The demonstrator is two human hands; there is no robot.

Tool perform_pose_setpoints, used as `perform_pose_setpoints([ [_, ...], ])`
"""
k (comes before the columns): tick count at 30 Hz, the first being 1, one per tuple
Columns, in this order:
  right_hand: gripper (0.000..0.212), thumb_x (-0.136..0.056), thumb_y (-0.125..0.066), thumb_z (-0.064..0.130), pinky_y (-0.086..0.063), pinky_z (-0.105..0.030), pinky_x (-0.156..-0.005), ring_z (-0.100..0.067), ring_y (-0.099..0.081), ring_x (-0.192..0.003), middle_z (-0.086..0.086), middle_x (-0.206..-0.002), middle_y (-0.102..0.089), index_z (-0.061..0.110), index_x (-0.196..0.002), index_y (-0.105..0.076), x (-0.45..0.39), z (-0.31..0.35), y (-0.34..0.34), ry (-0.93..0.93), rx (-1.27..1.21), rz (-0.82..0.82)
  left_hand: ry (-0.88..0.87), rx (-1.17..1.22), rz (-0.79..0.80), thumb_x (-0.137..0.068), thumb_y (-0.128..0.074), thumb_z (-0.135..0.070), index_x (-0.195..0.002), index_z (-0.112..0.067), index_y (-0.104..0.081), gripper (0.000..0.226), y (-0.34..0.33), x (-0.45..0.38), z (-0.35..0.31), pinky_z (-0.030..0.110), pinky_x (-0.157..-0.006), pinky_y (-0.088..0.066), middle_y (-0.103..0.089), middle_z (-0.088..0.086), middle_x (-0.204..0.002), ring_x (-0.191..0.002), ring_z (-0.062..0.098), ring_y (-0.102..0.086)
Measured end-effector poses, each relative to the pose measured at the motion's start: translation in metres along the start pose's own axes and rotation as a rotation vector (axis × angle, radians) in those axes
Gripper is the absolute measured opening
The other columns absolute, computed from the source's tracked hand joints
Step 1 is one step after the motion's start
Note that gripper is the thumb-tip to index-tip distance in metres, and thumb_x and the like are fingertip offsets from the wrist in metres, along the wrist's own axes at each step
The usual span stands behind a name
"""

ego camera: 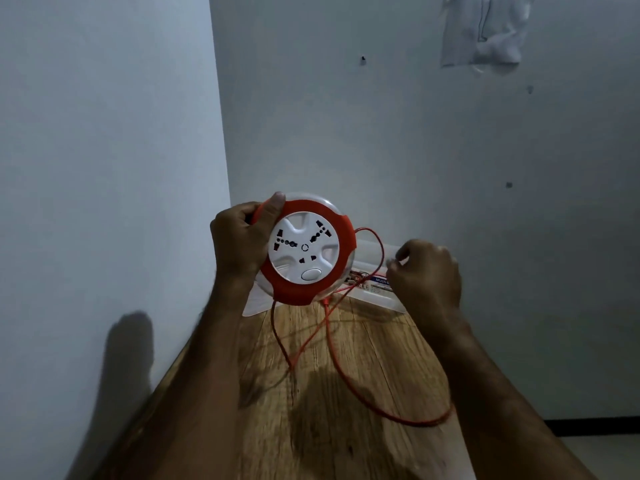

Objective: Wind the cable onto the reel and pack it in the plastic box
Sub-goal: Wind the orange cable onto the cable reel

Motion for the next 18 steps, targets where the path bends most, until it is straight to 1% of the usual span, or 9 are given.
perform_pose_setpoints([
  [2, 0.009, -0.09, -0.075, 0.018, -0.06, -0.036, -0.076, -0.011, -0.063, -0.07, -0.005, -0.087, -0.076, 0.01, -0.094, -0.076, 0.002, 0.017, 0.008, 0.12, -0.193, -0.135, -0.006, -0.01, 0.012, -0.093, -0.065, -0.048, -0.079, -0.015, -0.071, 0.036, -0.003, 0.001, 0.0, 0.006, -0.052, -0.047, -0.066, -0.011, -0.067, -0.06, -0.006, -0.064],
  [4, 0.004, -0.088, -0.075, 0.011, -0.061, -0.034, -0.068, -0.008, -0.06, -0.066, -0.005, -0.081, -0.073, 0.008, -0.091, -0.074, 0.007, 0.037, 0.016, 0.325, -0.298, -0.271, -0.002, -0.013, 0.031, -0.093, -0.065, -0.048, -0.08, -0.015, -0.072, 0.037, -0.007, 0.003, 0.0, 0.007, -0.052, -0.048, -0.067, -0.011, -0.067, -0.061, -0.006, -0.065],
  [6, 0.01, -0.088, -0.072, 0.01, -0.058, -0.026, -0.064, -0.012, -0.063, -0.072, -0.007, -0.09, -0.07, 0.007, -0.097, -0.071, 0.018, 0.062, 0.017, 0.524, -0.329, -0.231, -0.012, -0.018, 0.053, -0.092, -0.065, -0.049, -0.082, -0.014, -0.074, 0.038, -0.011, 0.004, 0.0, 0.009, -0.053, -0.05, -0.068, -0.01, -0.068, -0.064, -0.003, -0.066],
  [8, 0.026, -0.087, -0.072, 0.018, -0.057, -0.026, -0.07, -0.018, -0.064, -0.086, -0.011, -0.106, -0.065, 0.008, -0.111, -0.068, 0.032, 0.083, 0.008, 0.632, -0.251, -0.093, -0.035, -0.025, 0.067, -0.092, -0.065, -0.049, -0.085, -0.014, -0.076, 0.038, -0.013, 0.005, -0.003, 0.009, -0.055, -0.051, -0.069, -0.008, -0.071, -0.065, 0.002, -0.068],
  [11, 0.045, -0.085, -0.071, 0.034, -0.057, -0.035, -0.078, -0.026, -0.061, -0.103, -0.014, -0.118, -0.06, 0.011, -0.122, -0.062, 0.05, 0.098, -0.011, 0.664, -0.027, 0.0, -0.065, -0.054, 0.076, -0.092, -0.065, -0.049, -0.089, -0.013, -0.077, 0.038, -0.015, 0.005, -0.005, 0.002, -0.059, -0.047, -0.069, -0.009, -0.074, -0.062, 0.004, -0.066],
  [13, 0.046, -0.086, -0.068, 0.036, -0.057, -0.039, -0.079, -0.028, -0.061, -0.101, -0.015, -0.116, -0.061, 0.009, -0.122, -0.061, 0.056, 0.101, -0.016, 0.657, 0.003, -0.022, -0.066, -0.067, 0.081, -0.092, -0.065, -0.049, -0.09, -0.013, -0.077, 0.039, -0.015, 0.006, -0.005, -0.001, -0.06, -0.044, -0.069, -0.008, -0.075, -0.064, 0.002, -0.065],
  [14, 0.045, -0.088, -0.061, 0.038, -0.058, -0.041, -0.078, -0.029, -0.062, -0.098, -0.015, -0.114, -0.062, 0.008, -0.121, -0.061, 0.057, 0.102, -0.015, 0.646, 0.003, -0.048, -0.071, -0.069, 0.091, -0.092, -0.065, -0.049, -0.09, -0.012, -0.077, 0.039, -0.016, 0.007, -0.006, -0.001, -0.06, -0.044, -0.07, -0.006, -0.075, -0.064, 0.003, -0.065],
  [16, 0.051, -0.089, -0.043, 0.046, -0.057, -0.042, -0.073, -0.029, -0.064, -0.092, -0.016, -0.108, -0.063, 0.008, -0.117, -0.063, 0.058, 0.104, -0.014, 0.625, -0.002, -0.093, -0.097, -0.057, 0.123, -0.092, -0.066, -0.047, -0.088, -0.01, -0.078, 0.039, -0.019, 0.008, -0.008, 0.002, -0.061, -0.046, -0.073, -0.001, -0.074, -0.064, 0.005, -0.066],
  [18, 0.055, -0.089, -0.038, 0.05, -0.057, -0.042, -0.072, -0.028, -0.063, -0.088, -0.015, -0.105, -0.063, 0.008, -0.114, -0.063, 0.06, 0.105, -0.013, 0.612, -0.012, -0.099, -0.12, -0.031, 0.161, -0.091, -0.067, -0.046, -0.089, -0.009, -0.078, 0.039, -0.024, 0.01, -0.013, 0.007, -0.064, -0.051, -0.075, 0.001, -0.077, -0.067, 0.006, -0.068],
])
Point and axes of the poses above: each hand's wrist, its own x-axis away from the middle knuckle, its own y-axis out of the back of the hand, z = x × y, the point moved 4 cm from there along -x, towards the middle knuckle
